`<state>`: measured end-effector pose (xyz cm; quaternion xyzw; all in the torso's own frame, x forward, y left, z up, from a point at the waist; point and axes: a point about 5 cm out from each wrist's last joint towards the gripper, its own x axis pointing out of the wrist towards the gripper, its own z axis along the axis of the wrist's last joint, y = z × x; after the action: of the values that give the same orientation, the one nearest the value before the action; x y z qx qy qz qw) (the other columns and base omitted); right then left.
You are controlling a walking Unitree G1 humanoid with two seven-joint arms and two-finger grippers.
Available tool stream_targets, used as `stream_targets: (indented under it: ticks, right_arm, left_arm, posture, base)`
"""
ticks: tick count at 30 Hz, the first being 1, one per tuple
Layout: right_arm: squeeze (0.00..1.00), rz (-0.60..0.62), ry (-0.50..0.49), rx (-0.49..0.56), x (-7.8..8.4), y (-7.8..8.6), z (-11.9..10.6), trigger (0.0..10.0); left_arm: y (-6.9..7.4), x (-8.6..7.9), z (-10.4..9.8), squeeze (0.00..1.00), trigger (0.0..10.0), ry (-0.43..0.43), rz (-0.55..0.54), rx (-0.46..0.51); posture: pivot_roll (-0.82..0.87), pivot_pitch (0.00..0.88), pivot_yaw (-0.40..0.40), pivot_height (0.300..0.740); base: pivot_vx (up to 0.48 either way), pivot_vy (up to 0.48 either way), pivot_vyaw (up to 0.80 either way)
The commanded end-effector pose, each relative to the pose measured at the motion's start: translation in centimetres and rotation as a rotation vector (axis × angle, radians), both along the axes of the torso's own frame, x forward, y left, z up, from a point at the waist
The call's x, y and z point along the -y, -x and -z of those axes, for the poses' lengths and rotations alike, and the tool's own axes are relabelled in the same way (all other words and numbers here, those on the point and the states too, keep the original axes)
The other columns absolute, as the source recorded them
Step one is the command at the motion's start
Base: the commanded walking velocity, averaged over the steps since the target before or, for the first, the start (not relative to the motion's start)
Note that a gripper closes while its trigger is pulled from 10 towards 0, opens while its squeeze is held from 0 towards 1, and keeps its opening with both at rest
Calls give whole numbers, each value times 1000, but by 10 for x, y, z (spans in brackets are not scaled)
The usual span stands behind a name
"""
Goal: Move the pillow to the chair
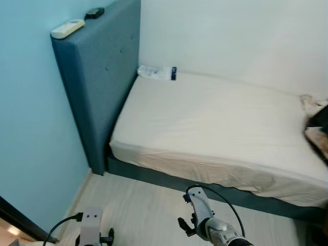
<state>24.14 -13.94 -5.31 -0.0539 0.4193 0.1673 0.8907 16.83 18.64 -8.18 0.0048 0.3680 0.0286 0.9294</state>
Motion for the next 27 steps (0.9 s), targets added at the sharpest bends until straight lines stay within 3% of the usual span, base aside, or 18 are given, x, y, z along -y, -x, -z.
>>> stream_targets:
  ticks: [1, 6, 21, 27]
  right_arm:
    - [1000, 6, -4, -19, -1, 4, 3, 10000]
    - [1000, -1, -17, -20, -4, 5, 3, 10000]
    - [1000, -8, -18, -11, -6, 5, 3, 10000]
    - [1000, -10, -14, -6, -7, 5, 3, 10000]
  left_arm:
    - [6, 0, 3, 0, 10000, -8, 3, -33]
    - [0, 4, -1, 0, 10000, -2, 12, 18]
    - [-2, 8, -2, 0, 10000, -3, 32, 34]
    - [-11, 8, -6, 0, 10000, 4, 38, 68]
  posture:
    - [72, 76, -113, 740]
    - [74, 85, -114, 740]
    - [68, 96, -108, 740]
    - [68, 103, -108, 740]
  base:
    - [0, 0, -638]
    - [0, 0, -644]
    - [0, 0, -646]
    - [0, 0, -644]
